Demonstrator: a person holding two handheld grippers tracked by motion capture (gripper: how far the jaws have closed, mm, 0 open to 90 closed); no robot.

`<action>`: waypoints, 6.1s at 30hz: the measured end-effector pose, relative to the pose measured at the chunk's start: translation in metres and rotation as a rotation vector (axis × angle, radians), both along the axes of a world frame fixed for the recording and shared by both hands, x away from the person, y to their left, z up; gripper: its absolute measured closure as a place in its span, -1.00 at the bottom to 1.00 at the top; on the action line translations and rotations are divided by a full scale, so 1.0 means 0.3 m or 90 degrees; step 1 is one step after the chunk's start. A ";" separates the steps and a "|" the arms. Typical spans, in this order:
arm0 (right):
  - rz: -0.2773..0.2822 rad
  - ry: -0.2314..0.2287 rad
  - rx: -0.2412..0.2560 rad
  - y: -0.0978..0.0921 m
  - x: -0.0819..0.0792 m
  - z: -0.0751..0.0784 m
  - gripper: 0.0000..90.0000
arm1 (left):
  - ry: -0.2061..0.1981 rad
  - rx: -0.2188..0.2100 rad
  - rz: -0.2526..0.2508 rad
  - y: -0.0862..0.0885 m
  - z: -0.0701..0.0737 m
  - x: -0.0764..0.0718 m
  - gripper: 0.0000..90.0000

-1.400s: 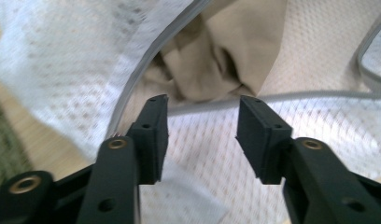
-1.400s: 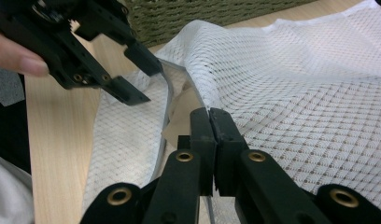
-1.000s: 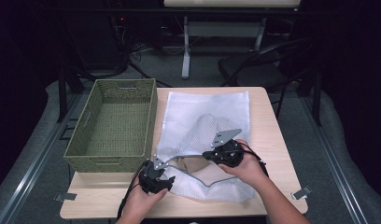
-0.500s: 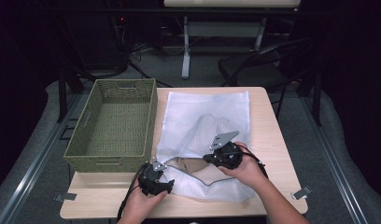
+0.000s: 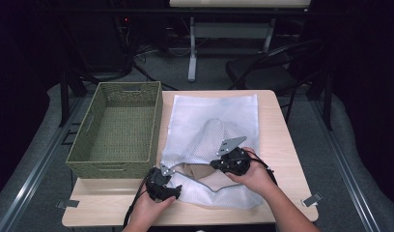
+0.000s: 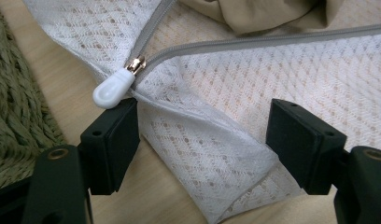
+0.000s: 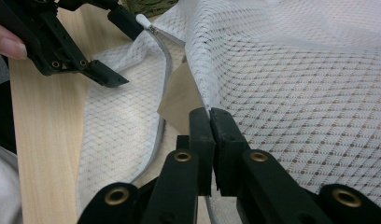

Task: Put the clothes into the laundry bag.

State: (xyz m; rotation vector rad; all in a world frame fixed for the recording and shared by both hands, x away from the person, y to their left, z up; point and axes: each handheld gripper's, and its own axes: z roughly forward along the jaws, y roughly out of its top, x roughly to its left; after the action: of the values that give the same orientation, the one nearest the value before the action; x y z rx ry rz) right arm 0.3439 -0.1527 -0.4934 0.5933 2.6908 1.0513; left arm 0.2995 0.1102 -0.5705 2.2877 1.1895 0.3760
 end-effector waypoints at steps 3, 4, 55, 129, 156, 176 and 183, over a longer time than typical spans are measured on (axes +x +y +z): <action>-0.002 0.000 0.003 -0.002 0.000 0.001 0.92 | 0.000 0.000 -0.001 0.000 -0.001 0.001 -0.43; 0.001 0.001 0.005 -0.003 0.001 0.001 0.91 | -0.002 0.000 -0.001 -0.002 -0.002 0.002 -0.43; -0.297 0.006 0.020 -0.301 -0.192 -0.076 -0.37 | 0.021 -0.007 -0.025 0.000 0.005 0.014 -0.26; -0.268 0.130 -0.033 -0.329 -0.223 -0.231 0.25 | 0.022 -0.024 -0.057 -0.011 0.015 0.010 0.47; -0.221 0.128 -0.056 -0.310 -0.221 -0.221 0.92 | 0.038 -0.035 -0.076 -0.018 0.017 0.018 0.89; -0.228 0.091 -0.060 -0.342 -0.231 -0.148 0.97 | 0.055 -0.079 -0.081 0.022 0.109 0.014 0.94; -0.261 0.104 -0.003 -0.377 -0.232 -0.115 0.97 | 0.050 -0.115 -0.076 0.043 0.146 0.008 0.94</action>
State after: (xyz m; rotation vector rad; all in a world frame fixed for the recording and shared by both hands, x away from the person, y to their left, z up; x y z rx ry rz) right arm 0.2743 -0.2659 -0.5279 1.2122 2.5357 0.9150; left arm 0.3018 0.1230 -0.5267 2.2196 1.0723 0.1291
